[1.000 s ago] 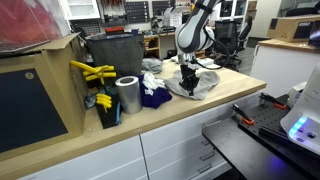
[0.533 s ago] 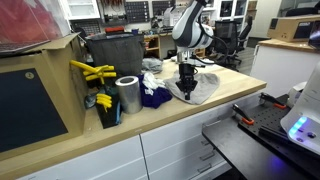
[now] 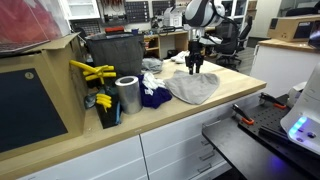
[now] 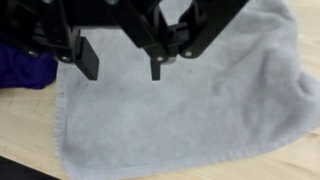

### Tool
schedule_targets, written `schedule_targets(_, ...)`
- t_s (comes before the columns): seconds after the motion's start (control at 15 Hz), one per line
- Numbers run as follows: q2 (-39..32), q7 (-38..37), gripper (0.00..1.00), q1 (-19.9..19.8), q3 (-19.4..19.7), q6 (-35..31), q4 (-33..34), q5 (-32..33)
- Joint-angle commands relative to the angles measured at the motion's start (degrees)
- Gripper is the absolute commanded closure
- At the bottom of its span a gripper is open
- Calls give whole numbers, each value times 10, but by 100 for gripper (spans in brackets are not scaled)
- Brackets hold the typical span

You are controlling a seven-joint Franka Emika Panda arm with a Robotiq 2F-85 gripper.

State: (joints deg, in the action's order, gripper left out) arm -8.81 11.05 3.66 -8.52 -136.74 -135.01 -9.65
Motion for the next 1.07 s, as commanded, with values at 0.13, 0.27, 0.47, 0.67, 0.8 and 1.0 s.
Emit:
schedule_targets(0.13, -9, 29, 0, -27, 52, -11, 36, 73)
schedule_targets(0.27, -30, 17, 0, -32, 65, -20, 56, 97)
schedule_targets(0.47, -63, -2, 0, -34, 79, -40, 86, 128)
schedule_targets(0.67, -105, -36, 26, -29, 91, -62, 127, 158)
schedule_targets(0.8, -135, -64, 41, -24, 96, -73, 158, 172)
schedule_targets(1.0, -178, -102, 64, -14, 100, -79, 205, 182)
